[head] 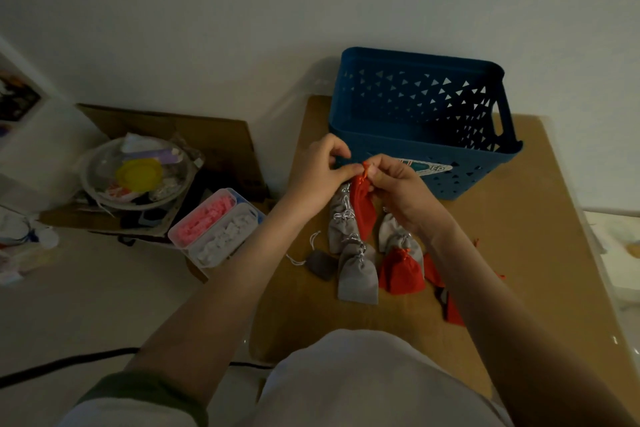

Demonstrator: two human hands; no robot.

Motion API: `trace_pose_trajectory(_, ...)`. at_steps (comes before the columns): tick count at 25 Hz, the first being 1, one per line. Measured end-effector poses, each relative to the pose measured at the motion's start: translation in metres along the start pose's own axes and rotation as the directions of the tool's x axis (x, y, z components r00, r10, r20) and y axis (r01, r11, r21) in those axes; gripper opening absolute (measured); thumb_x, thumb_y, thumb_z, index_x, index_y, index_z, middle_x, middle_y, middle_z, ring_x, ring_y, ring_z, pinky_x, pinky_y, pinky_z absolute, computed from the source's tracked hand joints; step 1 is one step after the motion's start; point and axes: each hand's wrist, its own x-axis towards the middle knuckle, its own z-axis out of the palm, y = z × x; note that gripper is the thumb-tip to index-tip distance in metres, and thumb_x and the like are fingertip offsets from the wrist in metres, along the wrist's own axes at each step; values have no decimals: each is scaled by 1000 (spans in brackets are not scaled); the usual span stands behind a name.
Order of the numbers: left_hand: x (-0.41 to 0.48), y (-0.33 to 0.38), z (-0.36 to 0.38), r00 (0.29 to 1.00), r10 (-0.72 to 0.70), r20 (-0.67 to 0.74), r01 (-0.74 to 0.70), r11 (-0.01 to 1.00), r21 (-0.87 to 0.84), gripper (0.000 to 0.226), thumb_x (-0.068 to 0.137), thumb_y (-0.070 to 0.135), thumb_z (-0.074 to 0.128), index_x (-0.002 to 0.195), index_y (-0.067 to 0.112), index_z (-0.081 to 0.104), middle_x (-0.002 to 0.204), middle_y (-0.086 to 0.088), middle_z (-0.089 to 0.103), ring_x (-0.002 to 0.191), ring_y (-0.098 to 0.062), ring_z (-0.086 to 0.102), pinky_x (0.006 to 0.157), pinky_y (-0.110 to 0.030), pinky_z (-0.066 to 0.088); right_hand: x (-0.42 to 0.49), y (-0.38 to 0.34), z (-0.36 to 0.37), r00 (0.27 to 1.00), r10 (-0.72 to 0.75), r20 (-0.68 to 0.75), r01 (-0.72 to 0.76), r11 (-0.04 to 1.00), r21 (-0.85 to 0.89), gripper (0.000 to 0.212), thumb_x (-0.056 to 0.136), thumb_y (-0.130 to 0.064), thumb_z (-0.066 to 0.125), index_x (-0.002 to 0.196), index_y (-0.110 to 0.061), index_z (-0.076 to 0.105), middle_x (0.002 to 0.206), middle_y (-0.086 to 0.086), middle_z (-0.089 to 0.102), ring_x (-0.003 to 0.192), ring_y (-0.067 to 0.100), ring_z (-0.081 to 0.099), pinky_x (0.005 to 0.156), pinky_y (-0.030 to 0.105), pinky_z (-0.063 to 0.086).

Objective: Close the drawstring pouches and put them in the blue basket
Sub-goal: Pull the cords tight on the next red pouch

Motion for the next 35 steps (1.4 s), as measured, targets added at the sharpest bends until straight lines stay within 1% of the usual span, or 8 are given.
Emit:
trace_pose_trajectory(3,3,-5,11,988,45,-146,-24,989,146,15,78,28,74,82,20,63,100,0,60,99,-17,55,86,-32,44,2,0,-2,999,10,-31,-11,999,-47,19,97,-7,45,80,-10,53,58,-8,53,55,4,47,54,14,39)
trace_pose_trajectory(7,0,-2,25,985,69,-157,-21,956,292,12,87,25,65,93,16,71,138,-9,46,126,-24,40,93,-17,18,1,4,-7,995,37,-92,-41,998,-47,22,98,-7,44,79,-9,54,58,-7,54,56,6,46,59,20,37)
trace_pose_trajectory(13,0,-4,27,926,355,125,-366,771,522,17,94,19,52,96,8,65,105,-7,65,102,-29,50,86,-34,39,-8,12,-22,977,39,-211,-62,993,-103,20,96,-7,48,78,-9,55,64,2,52,57,11,46,60,24,38)
trace_pose_trajectory(16,-3,-1,35,945,253,207,-322,832,452,19,98,16,43,100,7,60,109,-6,64,106,-21,51,85,-25,36,-15,15,-28,951,15,-309,-69,984,-166,23,97,-4,47,76,-10,53,62,-1,53,53,5,49,55,17,43)
trace_pose_trajectory(19,-6,-1,42,961,137,239,-194,952,237,14,99,16,45,87,15,52,89,-5,65,84,-18,62,75,-36,52,-25,20,-41,957,33,-288,-76,987,-141,19,99,-6,45,82,-9,54,71,4,55,60,9,53,58,19,46)
trace_pose_trajectory(24,-12,-6,75,927,-76,366,92,995,-27,19,99,16,44,81,19,48,88,-6,61,82,-15,67,68,-27,58,-55,36,-74,946,264,-189,-276,960,-42,23,97,-2,45,116,-12,54,71,1,57,56,10,55,50,20,45)
trace_pose_trajectory(28,-18,-23,103,914,-109,391,34,980,194,12,99,22,45,89,18,51,75,8,52,69,-10,54,57,-20,42,-80,54,-86,885,407,-224,-444,883,-152,15,95,1,50,97,-11,58,64,-3,55,52,5,50,46,15,40)
trace_pose_trajectory(35,-28,-50,123,799,-388,460,63,814,577,24,99,34,44,109,13,51,97,-3,59,91,-20,57,71,-31,41,-110,117,-98,783,368,-502,-612,603,-512,12,86,-6,65,97,-5,60,77,4,57,67,13,55,58,22,38)
